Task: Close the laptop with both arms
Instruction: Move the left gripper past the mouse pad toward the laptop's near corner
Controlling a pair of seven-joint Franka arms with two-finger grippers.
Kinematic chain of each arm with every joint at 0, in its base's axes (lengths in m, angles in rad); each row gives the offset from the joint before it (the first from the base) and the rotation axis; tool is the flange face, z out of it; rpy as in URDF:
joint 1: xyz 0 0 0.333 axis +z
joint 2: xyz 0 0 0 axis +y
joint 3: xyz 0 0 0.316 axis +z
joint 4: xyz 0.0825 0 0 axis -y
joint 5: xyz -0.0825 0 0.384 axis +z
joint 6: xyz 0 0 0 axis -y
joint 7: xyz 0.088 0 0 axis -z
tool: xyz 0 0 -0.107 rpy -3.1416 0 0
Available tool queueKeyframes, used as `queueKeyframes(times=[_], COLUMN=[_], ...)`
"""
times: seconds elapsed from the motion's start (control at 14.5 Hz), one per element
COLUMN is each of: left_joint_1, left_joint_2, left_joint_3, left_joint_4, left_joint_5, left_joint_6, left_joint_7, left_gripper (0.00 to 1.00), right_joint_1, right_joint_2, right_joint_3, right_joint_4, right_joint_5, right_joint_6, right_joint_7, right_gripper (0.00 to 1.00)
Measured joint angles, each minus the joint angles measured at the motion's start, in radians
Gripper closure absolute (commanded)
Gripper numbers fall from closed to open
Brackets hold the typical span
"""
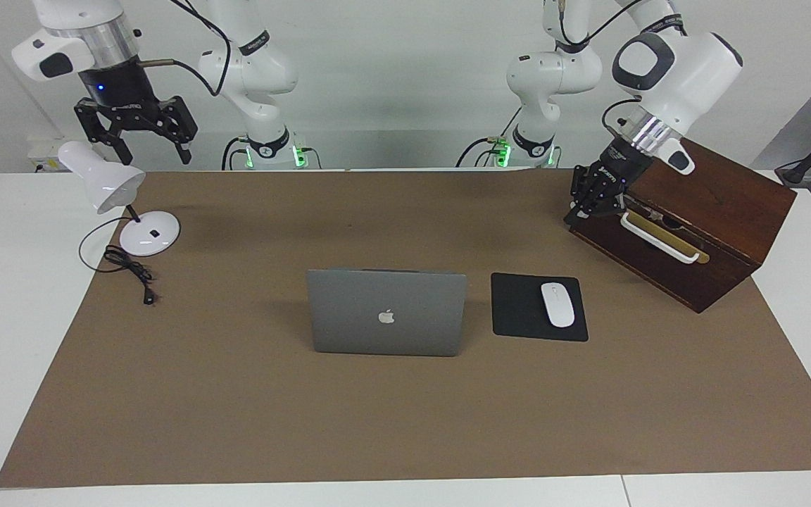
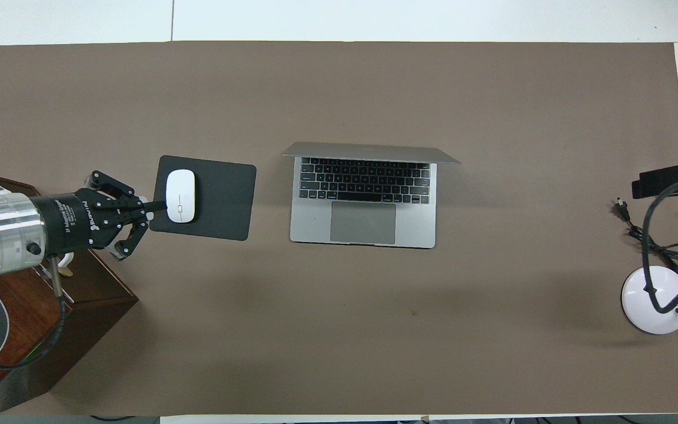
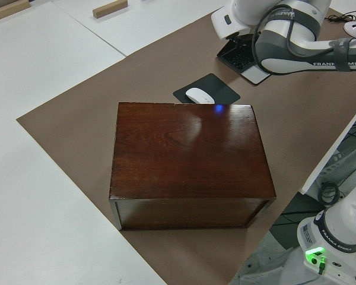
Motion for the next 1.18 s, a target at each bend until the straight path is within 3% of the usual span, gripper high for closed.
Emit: queueKeyframes(times=[0.42,0.69,0.97,1.04,1.18], left_joint_1=[-0.102,-0.158,-0.202,-0.211,-0.233], left_joint_2=[0.037,0.115,0.195,0.224,0.288], left_joint_3=[-0.002,-0.003,-0.004,-0.003,-0.008], left_joint_4=[-0.152,-0.206,-0.219,-0.221,-0.209], left_joint_5=[-0.304,-0.649,-0.885,-0.961,-1.106], left_joint_6=[0.192,0.233,0.261,0.26,0.256], left_joint_7=[0.062,0.541,0.787,0.858,0.981], left_gripper=[1.0,1.0,1.0,1.0,1.0], right_joint_1=[0.0,0.0,0.0,0.0,0.0], right_joint_2=[0.003,0.003,0.003,0.003,0.003], right_joint_3=[0.014,0.014,0.014,0.014,0.014], right_joint_4=[0.001,0.0,0.001,0.001,0.001], right_joint_5=[0.0,-0.001,-0.001,-0.001,-0.001], right_joint_6=[-0.023,-0.034,-0.034,-0.034,-0.034], right_joint_7=[0.0,0.0,0.0,0.0,0.0], right_gripper=[0.0,0.0,0.03,0.1,0.62])
